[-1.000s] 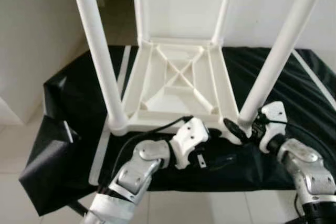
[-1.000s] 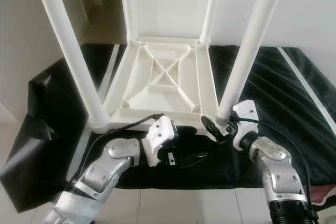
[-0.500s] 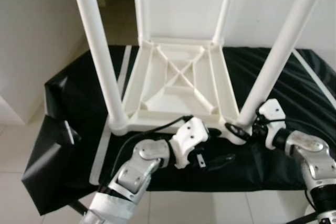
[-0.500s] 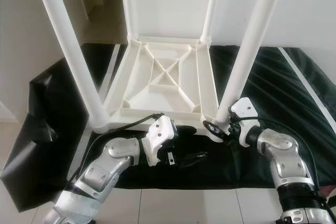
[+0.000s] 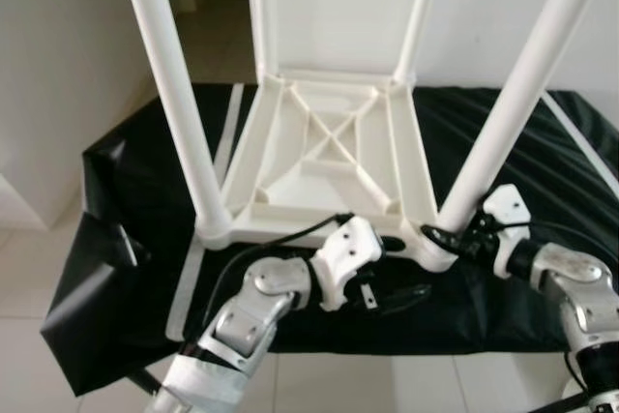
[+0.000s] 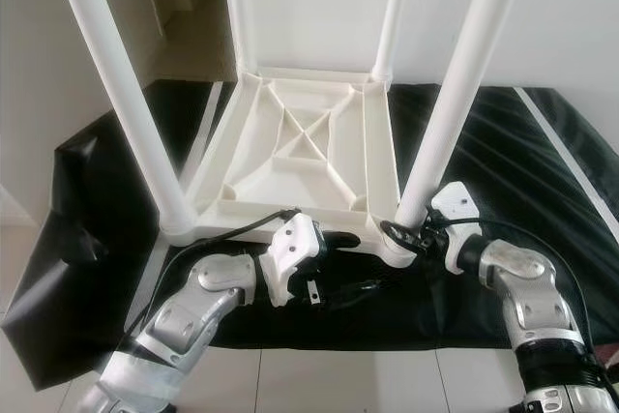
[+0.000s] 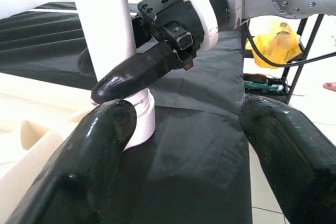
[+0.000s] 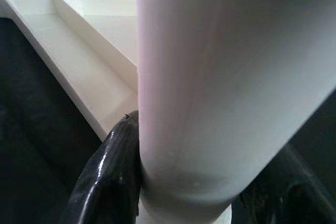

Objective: Building children table

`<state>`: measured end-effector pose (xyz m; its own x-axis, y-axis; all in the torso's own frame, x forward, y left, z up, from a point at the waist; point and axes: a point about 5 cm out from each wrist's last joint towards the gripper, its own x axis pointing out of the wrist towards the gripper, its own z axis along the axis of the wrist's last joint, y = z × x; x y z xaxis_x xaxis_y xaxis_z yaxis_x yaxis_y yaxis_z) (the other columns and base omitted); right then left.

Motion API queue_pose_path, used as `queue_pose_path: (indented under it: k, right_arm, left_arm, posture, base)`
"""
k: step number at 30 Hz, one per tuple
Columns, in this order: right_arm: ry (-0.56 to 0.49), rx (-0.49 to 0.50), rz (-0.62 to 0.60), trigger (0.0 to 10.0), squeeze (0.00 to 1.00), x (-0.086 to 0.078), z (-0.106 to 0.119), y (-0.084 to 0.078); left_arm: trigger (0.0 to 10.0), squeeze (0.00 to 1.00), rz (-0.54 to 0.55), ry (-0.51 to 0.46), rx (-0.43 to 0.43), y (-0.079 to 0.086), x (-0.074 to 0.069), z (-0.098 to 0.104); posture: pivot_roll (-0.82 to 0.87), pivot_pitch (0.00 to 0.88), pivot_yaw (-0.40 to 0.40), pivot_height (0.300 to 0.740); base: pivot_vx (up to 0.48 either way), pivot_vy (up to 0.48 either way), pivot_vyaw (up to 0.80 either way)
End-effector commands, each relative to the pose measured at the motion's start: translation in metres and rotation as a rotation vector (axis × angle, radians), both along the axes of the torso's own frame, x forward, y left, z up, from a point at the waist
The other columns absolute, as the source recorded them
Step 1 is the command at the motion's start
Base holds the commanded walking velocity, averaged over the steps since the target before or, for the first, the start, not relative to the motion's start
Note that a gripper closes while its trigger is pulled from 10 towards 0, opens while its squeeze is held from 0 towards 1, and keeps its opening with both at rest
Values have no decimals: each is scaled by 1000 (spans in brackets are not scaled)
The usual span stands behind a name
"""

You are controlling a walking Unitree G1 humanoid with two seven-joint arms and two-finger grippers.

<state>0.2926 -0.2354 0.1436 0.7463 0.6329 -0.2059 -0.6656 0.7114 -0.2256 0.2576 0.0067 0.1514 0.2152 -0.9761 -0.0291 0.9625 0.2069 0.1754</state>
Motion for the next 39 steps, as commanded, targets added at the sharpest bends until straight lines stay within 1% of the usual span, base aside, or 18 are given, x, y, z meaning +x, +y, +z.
queue_pose_path:
  k: [1,4,7,8,10,18,20,21,22,23,24,25,27,29,30,31,34,39]
  right_arm:
    - [40,13,-6,10000,0,-4,-6,2]
    - [32,49,-144,10000,0,-3,-6,4]
    - [35,42,-189,10000,0,-2,-8,5]
    - [42,65,-239,10000,0,-2,-8,12]
    - [42,65,-239,10000,0,-2,-8,12]
    - [56,175,-511,10000,0,-6,-12,38]
    - [56,175,-511,10000,0,-6,-12,38]
    - [62,199,-562,10000,0,-8,-14,43]
    - [62,199,-562,10000,0,-8,-14,43]
    - [66,239,-635,10000,0,-9,-17,51]
    - [66,239,-635,10000,0,-9,-17,51]
    - [58,284,-735,10000,0,-9,-19,60]
    - [58,284,-735,10000,0,-9,-19,60]
    - [61,388,-995,10000,0,-7,-23,77]
    - [61,388,-995,10000,0,-7,-23,77]
    - [80,400,-1082,10000,0,-6,-24,84]
    - [81,426,-1102,10000,0,-5,-20,93]
    - [82,426,-1093,10000,0,-6,-18,92]
  left_arm:
    - [10000,0,-6,-3,-2,-1,-1,0]
    - [10000,0,-9,2,-4,-1,-3,-1]
    - [10000,0,-10,3,-5,-1,-4,-1]
    - [10000,0,-9,8,-5,-2,-5,-2]
    - [10000,0,-9,8,-5,-2,-5,-2]
    - [10000,0,-4,12,-7,-1,-6,-2]
    - [10000,0,-4,12,-7,-1,-6,-2]
    - [10000,0,-2,12,-6,-1,-6,-2]
    - [10000,0,-2,12,-6,-1,-6,-2]
    - [10000,0,1,12,-7,0,-6,-2]
    - [10000,0,1,12,-7,0,-6,-2]
    - [10000,0,2,13,-9,-1,-6,-2]
    - [10000,0,2,13,-9,-1,-6,-2]
    - [10000,0,-1,15,-12,-2,-6,-1]
    - [10000,0,-1,15,-12,-2,-6,-1]
    - [10000,0,2,16,-11,-2,-6,-1]
    - [10000,0,6,21,-11,-1,-7,-2]
    - [10000,0,5,24,-10,0,-7,-3]
  posture:
    - [6,0,-19,740]
    - [0,0,-23,740]
    - [-1,0,-23,740]
    - [-2,0,-25,740]
    - [-2,0,-25,740]
    - [5,0,-32,740]
    - [5,0,-32,740]
    - [7,0,-35,740]
    - [7,0,-35,740]
    - [11,0,-36,740]
    - [11,0,-36,740]
    - [9,0,-35,740]
    - [9,0,-35,740]
    - [15,0,-34,740]
    - [15,0,-34,740]
    - [15,0,-34,740]
    - [12,0,-32,740]
    - [12,0,-34,740]
  base:
    - [0,0,0]
    - [0,0,0]
    - [0,0,0]
    - [0,0,0]
    - [0,0,0]
    - [0,0,0]
    - [0,0,0]
    - [0,0,0]
    - [0,0,0]
    - [0,0,0]
    - [0,0,0]
    - [0,0,0]
    - [0,0,0]
    - [0,0,0]
    - [0,0,0]
    - [0,0,0]
    - [0,0,0]
    - [0,0,0]
